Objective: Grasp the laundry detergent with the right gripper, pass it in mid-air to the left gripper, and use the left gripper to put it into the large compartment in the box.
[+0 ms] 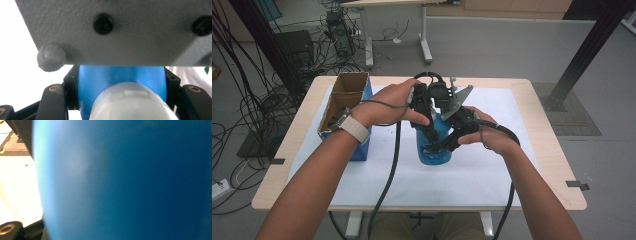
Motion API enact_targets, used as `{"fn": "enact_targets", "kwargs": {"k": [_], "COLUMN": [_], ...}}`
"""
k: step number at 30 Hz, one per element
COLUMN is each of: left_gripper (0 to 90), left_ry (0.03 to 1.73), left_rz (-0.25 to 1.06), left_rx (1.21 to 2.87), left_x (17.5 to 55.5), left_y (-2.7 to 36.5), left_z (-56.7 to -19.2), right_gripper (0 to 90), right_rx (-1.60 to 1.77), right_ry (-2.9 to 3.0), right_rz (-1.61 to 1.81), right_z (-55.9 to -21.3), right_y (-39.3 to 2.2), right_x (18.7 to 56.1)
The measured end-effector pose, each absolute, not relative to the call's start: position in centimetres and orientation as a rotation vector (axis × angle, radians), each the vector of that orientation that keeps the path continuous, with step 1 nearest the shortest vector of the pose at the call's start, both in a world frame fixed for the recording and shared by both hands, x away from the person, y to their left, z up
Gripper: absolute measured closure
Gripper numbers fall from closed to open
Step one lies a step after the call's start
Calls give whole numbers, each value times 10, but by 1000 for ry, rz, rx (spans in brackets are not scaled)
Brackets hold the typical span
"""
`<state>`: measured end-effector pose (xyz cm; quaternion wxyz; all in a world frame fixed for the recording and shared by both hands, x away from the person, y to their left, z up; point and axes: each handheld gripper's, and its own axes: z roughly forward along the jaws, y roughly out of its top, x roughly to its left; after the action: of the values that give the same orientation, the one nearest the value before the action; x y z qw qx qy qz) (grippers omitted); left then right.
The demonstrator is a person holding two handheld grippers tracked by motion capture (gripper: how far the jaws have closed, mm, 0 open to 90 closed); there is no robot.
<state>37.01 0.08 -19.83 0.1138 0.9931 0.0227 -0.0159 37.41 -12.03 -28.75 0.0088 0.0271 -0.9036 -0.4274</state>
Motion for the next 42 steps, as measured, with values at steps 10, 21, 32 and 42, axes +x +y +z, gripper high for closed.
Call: {"fn": "enact_targets", "kwargs": {"k": [10, 21, 32, 42], "left_gripper": [377, 377, 378, 377], "left_ry": [69, 68, 59, 126], "left_rz": [-37, -19, 29, 32], "left_rx": [2915, 2926, 2931, 2930], "left_x": [369, 366, 363, 363], "left_y": [1, 0, -3, 6], "left_z": [-197, -195, -190, -189], "right_gripper": [435, 433, 400, 119], "right_rx": [89, 75, 90, -181], "right_ry": [-2817, -2807, -2818, -2824], "right_rz": [-1349, -1348, -1391, -1349], "right_z": [-287, -286, -284, -297], "right_y": [-120, -120, -123, -170], "right_x": [374, 372, 372, 377]}}
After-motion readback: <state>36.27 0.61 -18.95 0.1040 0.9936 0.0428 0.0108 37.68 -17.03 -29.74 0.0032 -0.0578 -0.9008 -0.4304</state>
